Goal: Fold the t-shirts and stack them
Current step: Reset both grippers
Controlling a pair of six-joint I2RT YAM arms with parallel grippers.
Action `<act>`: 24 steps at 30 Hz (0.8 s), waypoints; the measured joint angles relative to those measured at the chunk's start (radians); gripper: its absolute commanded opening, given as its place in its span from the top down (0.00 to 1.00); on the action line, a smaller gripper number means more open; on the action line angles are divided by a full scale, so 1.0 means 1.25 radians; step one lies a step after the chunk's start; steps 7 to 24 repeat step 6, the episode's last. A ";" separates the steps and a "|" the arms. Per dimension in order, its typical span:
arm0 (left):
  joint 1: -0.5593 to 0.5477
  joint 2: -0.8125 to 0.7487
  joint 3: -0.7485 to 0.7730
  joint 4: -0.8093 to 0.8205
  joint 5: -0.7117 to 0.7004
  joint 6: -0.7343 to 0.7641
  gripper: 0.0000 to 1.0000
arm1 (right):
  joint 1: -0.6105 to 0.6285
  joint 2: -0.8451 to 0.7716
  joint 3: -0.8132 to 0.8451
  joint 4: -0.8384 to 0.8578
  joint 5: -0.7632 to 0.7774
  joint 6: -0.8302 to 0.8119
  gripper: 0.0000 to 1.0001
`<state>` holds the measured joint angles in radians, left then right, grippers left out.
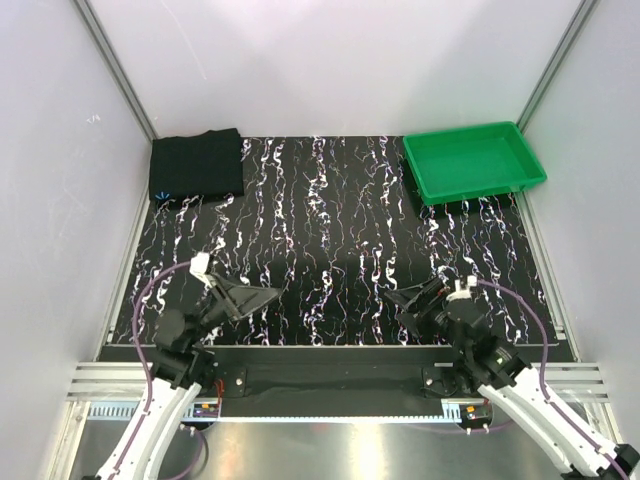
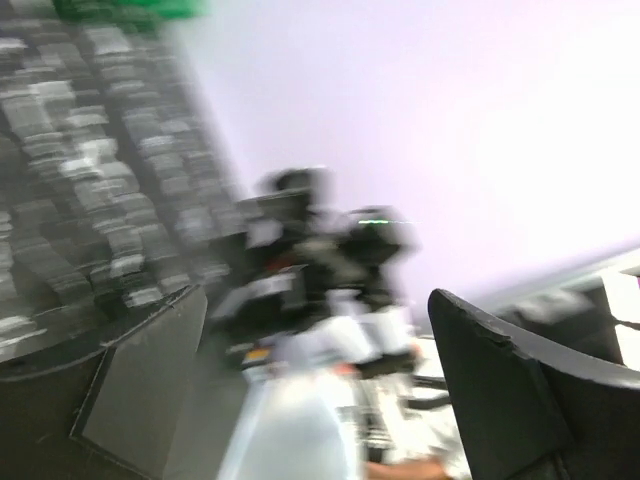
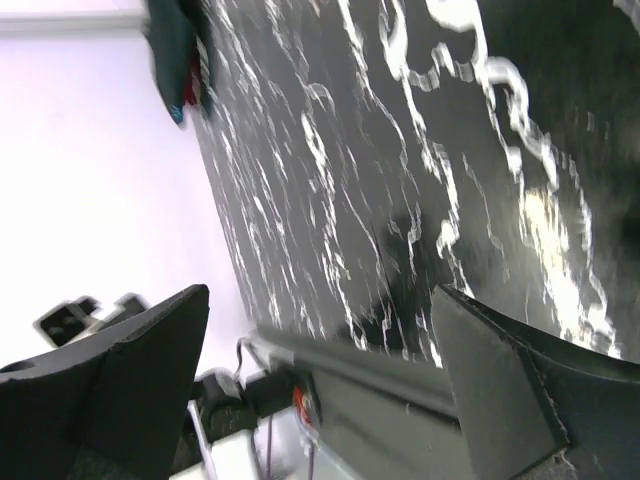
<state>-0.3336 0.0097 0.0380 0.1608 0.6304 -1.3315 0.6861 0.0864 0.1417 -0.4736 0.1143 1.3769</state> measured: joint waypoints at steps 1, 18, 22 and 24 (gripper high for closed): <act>0.000 0.000 -0.002 0.059 0.006 -0.051 0.01 | 0.000 0.028 0.000 0.014 -0.023 0.019 0.00; 0.000 0.002 -0.001 0.325 0.000 -0.208 0.01 | 0.000 -0.010 -0.004 0.031 -0.102 0.038 0.00; 0.000 0.002 -0.001 0.325 0.000 -0.208 0.01 | 0.000 -0.010 -0.004 0.031 -0.102 0.038 0.00; 0.000 0.002 -0.001 0.325 0.000 -0.208 0.01 | 0.000 -0.010 -0.004 0.031 -0.102 0.038 0.00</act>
